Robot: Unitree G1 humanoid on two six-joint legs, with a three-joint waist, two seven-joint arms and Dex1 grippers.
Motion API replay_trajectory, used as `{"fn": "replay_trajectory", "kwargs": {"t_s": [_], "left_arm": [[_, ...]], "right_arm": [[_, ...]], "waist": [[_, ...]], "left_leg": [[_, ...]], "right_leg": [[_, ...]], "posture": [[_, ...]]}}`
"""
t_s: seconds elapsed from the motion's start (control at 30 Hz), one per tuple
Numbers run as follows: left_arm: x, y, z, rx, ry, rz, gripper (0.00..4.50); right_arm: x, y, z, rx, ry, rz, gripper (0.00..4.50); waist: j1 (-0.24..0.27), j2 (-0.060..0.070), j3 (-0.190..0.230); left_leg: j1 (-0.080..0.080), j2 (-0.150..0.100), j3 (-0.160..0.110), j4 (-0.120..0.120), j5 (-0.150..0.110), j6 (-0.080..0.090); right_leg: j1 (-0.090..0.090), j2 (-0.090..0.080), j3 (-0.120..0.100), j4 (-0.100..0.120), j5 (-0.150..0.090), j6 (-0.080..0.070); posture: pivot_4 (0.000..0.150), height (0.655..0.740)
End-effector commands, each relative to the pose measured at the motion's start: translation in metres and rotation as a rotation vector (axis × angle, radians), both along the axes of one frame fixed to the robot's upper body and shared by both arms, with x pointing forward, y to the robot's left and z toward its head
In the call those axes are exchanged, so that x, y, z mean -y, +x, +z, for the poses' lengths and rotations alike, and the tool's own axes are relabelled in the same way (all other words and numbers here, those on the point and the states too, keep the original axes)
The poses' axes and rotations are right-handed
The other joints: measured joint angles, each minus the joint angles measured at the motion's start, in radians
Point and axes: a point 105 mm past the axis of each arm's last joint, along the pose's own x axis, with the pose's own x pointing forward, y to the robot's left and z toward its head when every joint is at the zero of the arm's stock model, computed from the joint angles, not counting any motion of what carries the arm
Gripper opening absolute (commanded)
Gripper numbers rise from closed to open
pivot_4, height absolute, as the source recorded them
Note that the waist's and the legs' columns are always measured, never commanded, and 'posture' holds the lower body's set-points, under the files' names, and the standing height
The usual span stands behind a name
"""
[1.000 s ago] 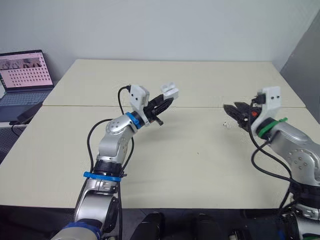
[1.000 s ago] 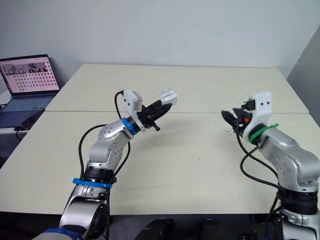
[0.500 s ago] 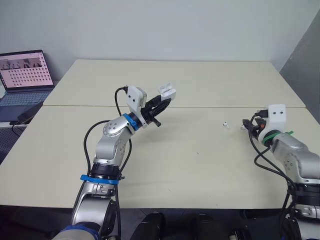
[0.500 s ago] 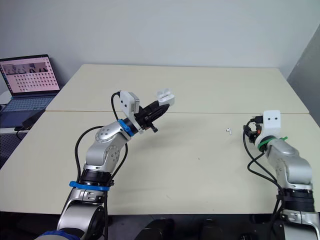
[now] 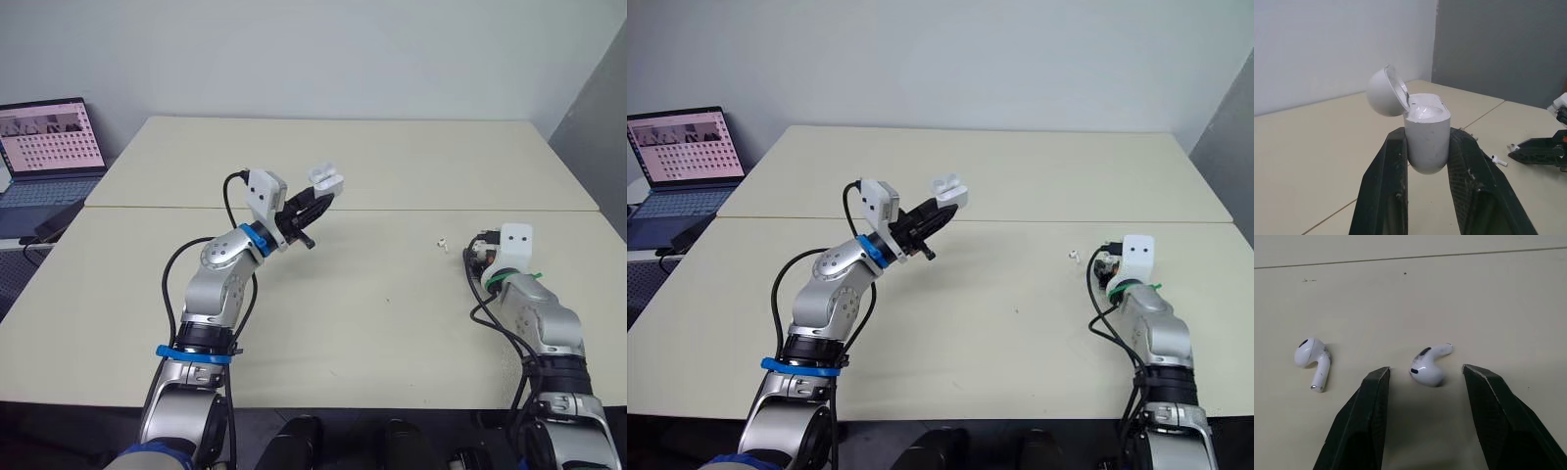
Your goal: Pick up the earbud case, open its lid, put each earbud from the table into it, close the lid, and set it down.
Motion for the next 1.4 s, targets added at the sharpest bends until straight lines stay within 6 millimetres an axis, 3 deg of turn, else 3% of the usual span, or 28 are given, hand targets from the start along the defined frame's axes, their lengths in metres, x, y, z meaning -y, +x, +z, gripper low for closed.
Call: {"fn": "replay_trajectory", "kwargs": {"t_s": [0.03,0.07,0.23,0.47,0.53,0.67,0.77,0.83,0.93,1.0,1.1,1.27,1.4], "left_arm": [[0.001,-0.003,0.02,0.072,-0.009,-0.009,0.73],[0.001,-0.002,0.02,0.073,-0.009,-0.01,0.73],[0.003,-0.002,0.02,0.073,-0.011,-0.015,0.73],[0.004,-0.003,0.019,0.071,-0.014,-0.018,0.73],[0.004,-0.004,0.018,0.07,-0.013,-0.019,0.73],[0.001,-0.005,0.014,0.063,-0.012,-0.016,0.73],[0.0,-0.006,0.009,0.055,-0.01,-0.016,0.73],[0.0,-0.006,0.008,0.053,-0.011,-0.016,0.73],[0.0,-0.004,0.007,0.052,-0.015,-0.016,0.73],[0.002,-0.003,0.008,0.054,-0.019,-0.016,0.73],[0.003,-0.004,0.009,0.056,-0.022,-0.016,0.73],[0.004,-0.006,0.008,0.054,-0.016,-0.02,0.73],[0.003,-0.006,0.009,0.054,-0.011,-0.021,0.73]], "right_arm": [[0.007,0.005,0.016,0.07,-0.014,-0.031,2.09],[0.009,0.005,0.016,0.072,-0.015,-0.036,1.96],[0.01,0.006,0.015,0.077,-0.016,-0.042,0.39],[0.011,0.001,0.016,0.079,-0.028,-0.031,0.4],[0.008,-0.005,0.025,0.074,-0.089,0.07,0.4],[0.003,-0.033,0.051,-0.021,-0.34,0.391,0.4],[-0.003,-0.084,0.049,-0.291,-0.536,0.82,0.4],[0.007,-0.117,0.044,-0.499,-0.629,1.021,0.4],[0.027,-0.139,0.048,-0.701,-0.765,1.183,0.4],[0.035,-0.138,0.046,-0.738,-0.795,1.203,0.4],[0.038,-0.121,0.04,-0.685,-0.837,1.172,0.4],[0.027,-0.107,0.03,-0.617,-0.833,1.182,0.4],[0.012,-0.094,0.035,-0.48,-0.827,1.189,0.4]], "waist": [[0.0,0.0,0.0],[0.0,0.0,0.0],[0.0,0.0,0.0],[0.0,0.0,0.0],[0.0,0.0,0.0],[0.004,0.004,0.002],[0.003,0.005,0.003],[0.002,0.004,0.003],[-0.004,0.005,0.003],[-0.007,0.005,0.003],[-0.007,0.004,0.003],[0.004,0.003,0.004],[0.005,0.003,0.004]], "left_leg": [[0.0,0.0,0.0,0.0,0.0,0.0],[0.0,0.0,0.0,0.0,0.0,0.0],[0.0,0.0,0.0,0.0,0.0,0.0],[0.0,0.0,0.0,0.0,0.0,0.0],[0.0,0.0,0.0,0.0,0.0,0.0],[0.0,-0.001,0.0,0.001,0.0,0.001],[0.0,-0.002,0.001,0.001,0.0,0.002],[0.0,0.0,-0.001,0.0,-0.001,0.003],[0.001,0.003,-0.001,-0.001,-0.002,0.002],[0.001,0.004,0.001,0.001,-0.002,0.003],[0.001,0.004,0.003,0.001,-0.003,0.003],[0.001,0.004,0.003,0.001,-0.003,0.003],[0.0,0.003,0.003,0.001,-0.003,0.003]], "right_leg": [[0.0,0.0,0.0,0.0,0.0,0.0],[0.0,0.0,0.0,0.0,0.0,0.0],[0.0,0.0,0.0,0.0,0.0,0.0],[0.0,0.0,0.0,0.0,0.0,0.0],[0.0,0.0,0.0,0.0,0.0,0.0],[0.0,0.0,0.0,-0.001,0.0,0.0],[0.002,0.0,-0.001,-0.002,-0.001,0.002],[0.005,0.0,-0.004,-0.005,-0.004,0.007],[0.008,0.001,-0.006,-0.013,-0.004,0.008],[0.009,0.001,-0.005,-0.013,-0.004,0.008],[0.009,0.0,-0.003,-0.015,-0.003,0.009],[0.008,0.0,-0.003,-0.014,0.0,0.003],[0.008,0.0,-0.002,-0.015,0.0,0.003]], "posture": [[0.15,0.74],[0.15,0.74],[0.15,0.74],[0.15,0.74],[0.15,0.74],[0.15,0.74],[0.15,0.74],[0.15,0.74],[0.15,0.74],[0.15,0.74],[0.15,0.74],[0.15,0.74],[0.15,0.74]]}}
